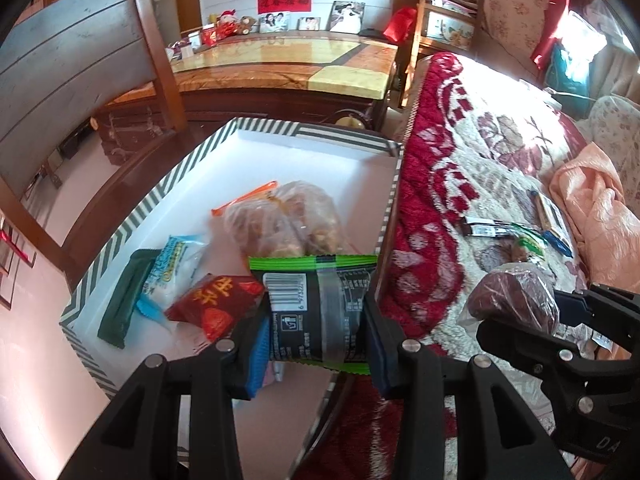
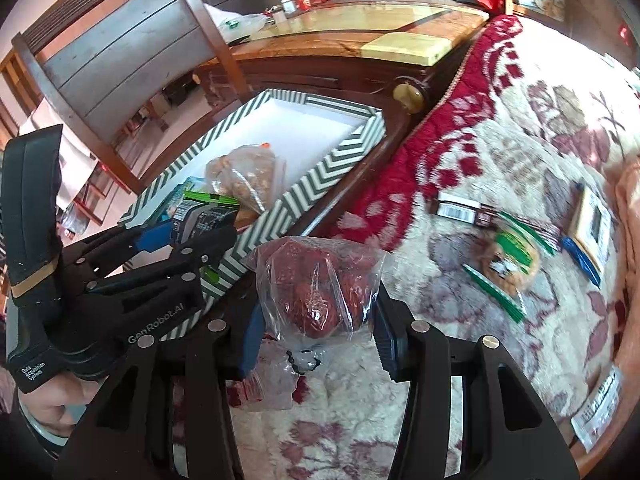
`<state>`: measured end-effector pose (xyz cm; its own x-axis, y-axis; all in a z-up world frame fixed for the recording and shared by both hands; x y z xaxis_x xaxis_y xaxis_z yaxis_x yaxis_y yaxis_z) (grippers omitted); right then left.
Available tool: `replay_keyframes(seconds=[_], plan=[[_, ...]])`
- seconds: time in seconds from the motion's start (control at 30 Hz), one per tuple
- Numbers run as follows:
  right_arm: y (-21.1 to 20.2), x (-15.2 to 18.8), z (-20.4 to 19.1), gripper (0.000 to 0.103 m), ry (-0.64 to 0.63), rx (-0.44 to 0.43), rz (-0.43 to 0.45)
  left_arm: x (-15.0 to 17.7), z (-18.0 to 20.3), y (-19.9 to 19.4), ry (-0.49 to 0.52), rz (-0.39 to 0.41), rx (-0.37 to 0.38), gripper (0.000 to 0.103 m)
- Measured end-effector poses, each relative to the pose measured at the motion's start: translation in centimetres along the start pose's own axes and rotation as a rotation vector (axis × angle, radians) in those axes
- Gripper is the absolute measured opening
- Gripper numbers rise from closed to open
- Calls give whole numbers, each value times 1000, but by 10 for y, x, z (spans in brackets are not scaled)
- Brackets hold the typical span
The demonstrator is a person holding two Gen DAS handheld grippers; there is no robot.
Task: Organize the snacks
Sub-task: 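Carry the black-and-green packet and red date bag over the tray with both grippers, then open both grippers to drop the black-and-green packet and date bag into the tray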
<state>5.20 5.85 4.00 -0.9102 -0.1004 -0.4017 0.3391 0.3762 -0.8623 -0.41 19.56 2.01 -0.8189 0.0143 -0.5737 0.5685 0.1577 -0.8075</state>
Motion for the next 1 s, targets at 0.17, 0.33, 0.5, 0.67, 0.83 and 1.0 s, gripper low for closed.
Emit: replay_keyframes(seconds=[0.17,0.33,0.5,0.67,0.83,1.0], plan=[[7,-2,-16,46,-29,-23,-9,6,-15,5,-29,-19,-15,43],[18,-7,-36,46,-65,-43,-27,11,-30,9,-60,-34,-27,43],[31,-12,-53,46,-99,-62,-46,16,-47,13,-100,-51,-39,44],[48,-15,-68,46,-132,-71,-75,20,-63,16,-147,-63,-47,43],[66,-20,-76,46,-137,-86,-107,25,-74,21,-171,-91,-70,44],[78,-30,-84,46,-151,-89,-119,29,-81,25,-184,-118,-99,44]])
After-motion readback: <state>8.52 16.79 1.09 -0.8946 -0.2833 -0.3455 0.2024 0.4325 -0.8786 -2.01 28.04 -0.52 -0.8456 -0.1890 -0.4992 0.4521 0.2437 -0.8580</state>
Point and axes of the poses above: each gripper's, at about its wrist camera, not at the fingertips, and y roughly the way its jaws point, z to its right, x to its underside, the point moved 6 cm from there along y, roughly the way its jaws point, and after that the axes turned 15 degrees about y, right-handed, at the moved point
